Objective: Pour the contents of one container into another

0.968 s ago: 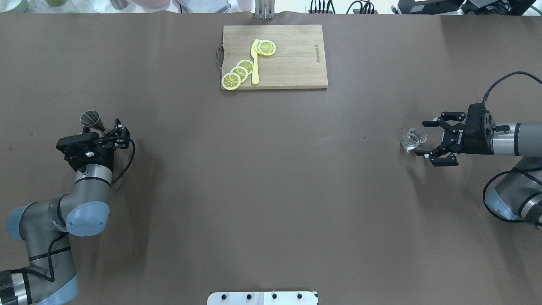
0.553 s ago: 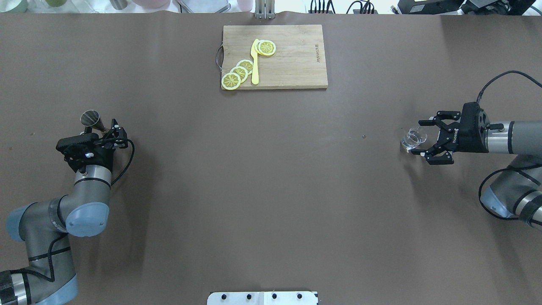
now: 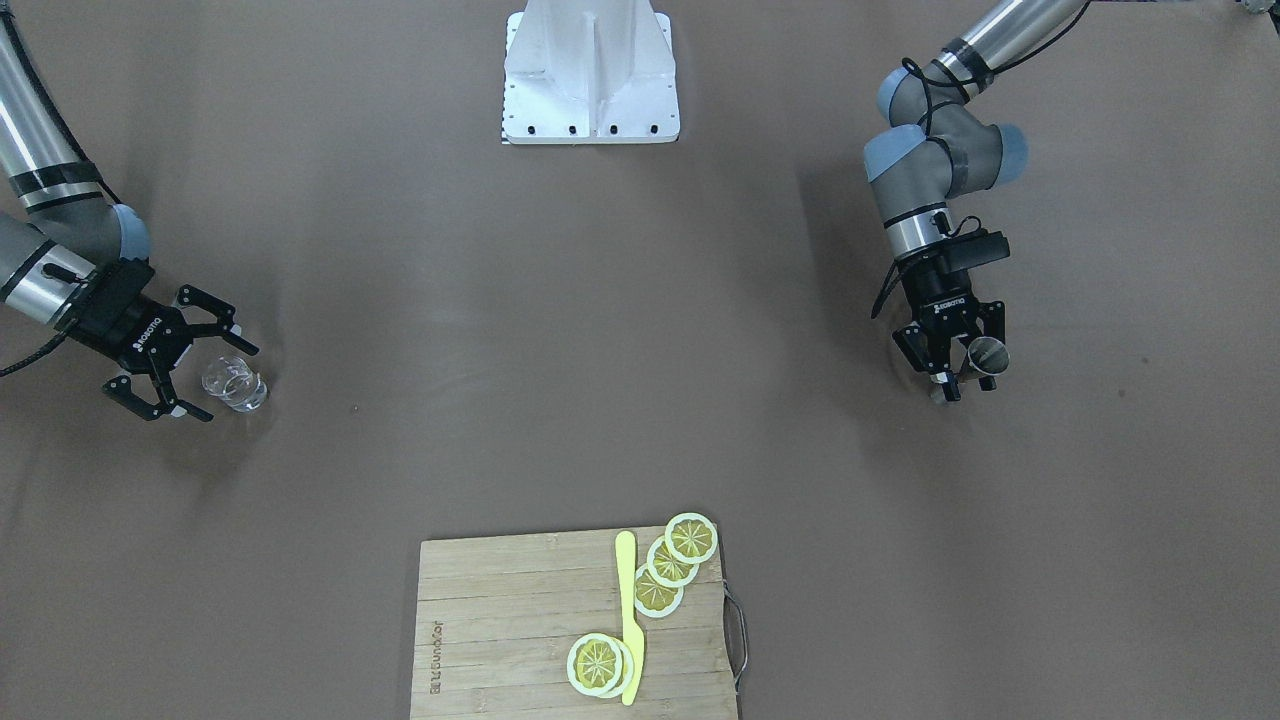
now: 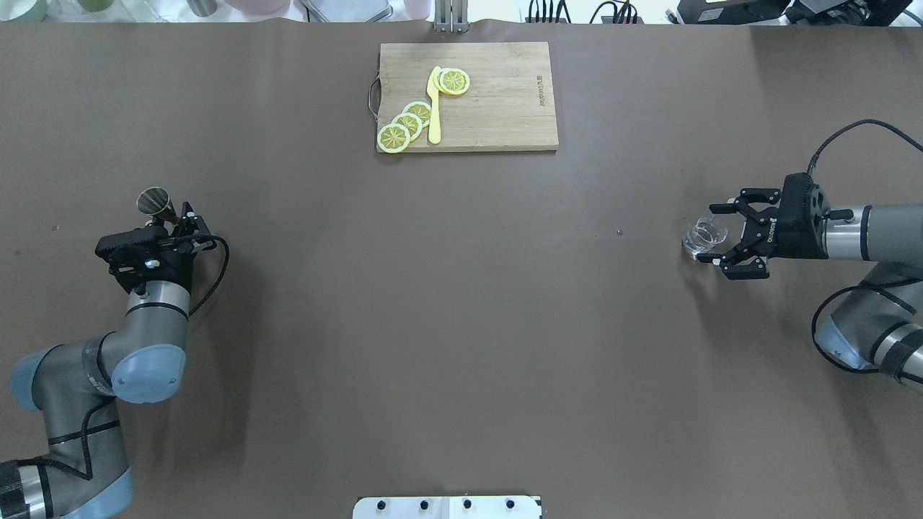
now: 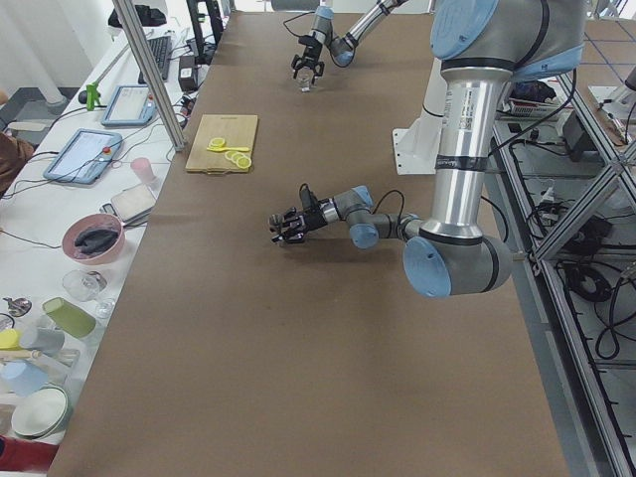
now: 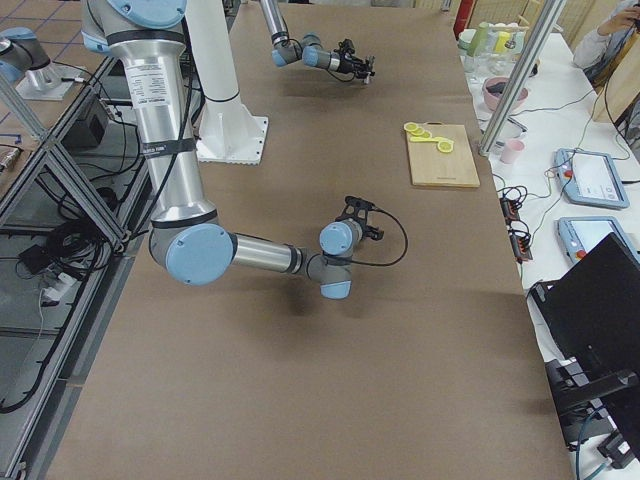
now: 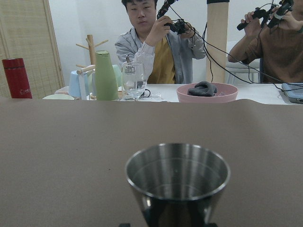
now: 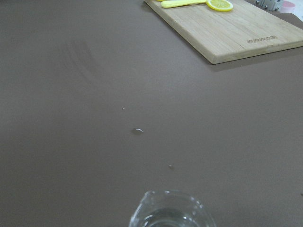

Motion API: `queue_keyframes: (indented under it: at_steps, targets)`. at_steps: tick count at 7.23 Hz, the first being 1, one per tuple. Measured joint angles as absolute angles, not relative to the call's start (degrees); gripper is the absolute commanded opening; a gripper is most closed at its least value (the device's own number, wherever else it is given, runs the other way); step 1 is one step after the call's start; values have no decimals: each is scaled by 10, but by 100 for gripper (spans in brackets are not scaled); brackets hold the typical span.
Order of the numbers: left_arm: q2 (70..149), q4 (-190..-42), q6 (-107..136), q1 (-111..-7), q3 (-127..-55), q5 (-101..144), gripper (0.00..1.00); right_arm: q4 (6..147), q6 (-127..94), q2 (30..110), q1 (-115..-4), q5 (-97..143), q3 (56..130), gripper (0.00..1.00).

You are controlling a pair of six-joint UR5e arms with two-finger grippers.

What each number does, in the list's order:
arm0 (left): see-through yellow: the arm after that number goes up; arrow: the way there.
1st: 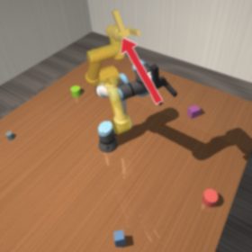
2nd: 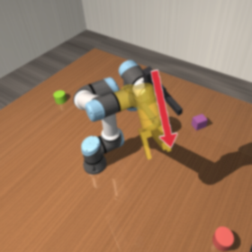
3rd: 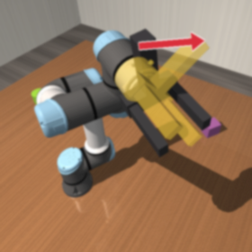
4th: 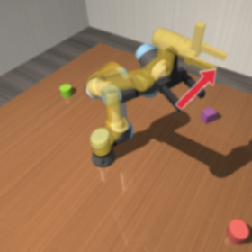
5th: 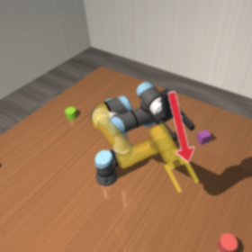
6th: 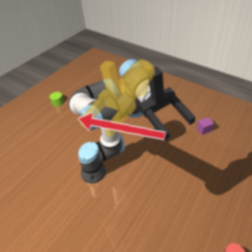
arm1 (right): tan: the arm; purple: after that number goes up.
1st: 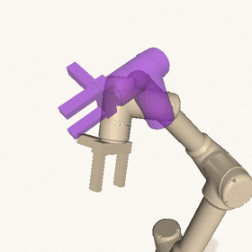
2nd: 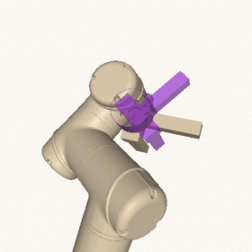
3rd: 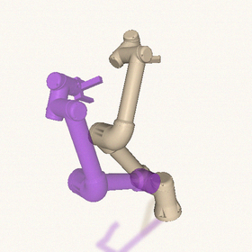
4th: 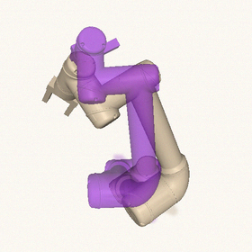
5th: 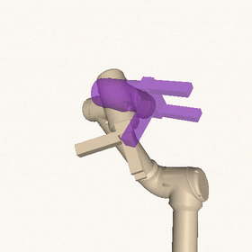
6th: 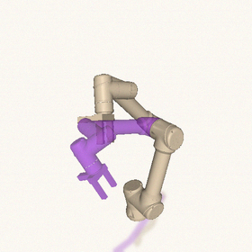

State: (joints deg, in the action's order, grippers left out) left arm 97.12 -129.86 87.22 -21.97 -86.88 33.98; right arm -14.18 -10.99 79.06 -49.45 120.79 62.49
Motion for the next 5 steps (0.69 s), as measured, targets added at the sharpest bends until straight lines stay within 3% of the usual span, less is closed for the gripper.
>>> queue_keyframes:
  at_steps: [1,3,5]
  targets:
    - [971,-1300,872,-220,-870,340,0,-142,-110,787,-494,1208,620,97]
    - [971,-1302,848,-222,-877,343,0,-142,-110,783,-493,1208,614,87]
    - [968,-1322,774,-229,-895,346,0,-142,-111,782,-492,1208,614,84]
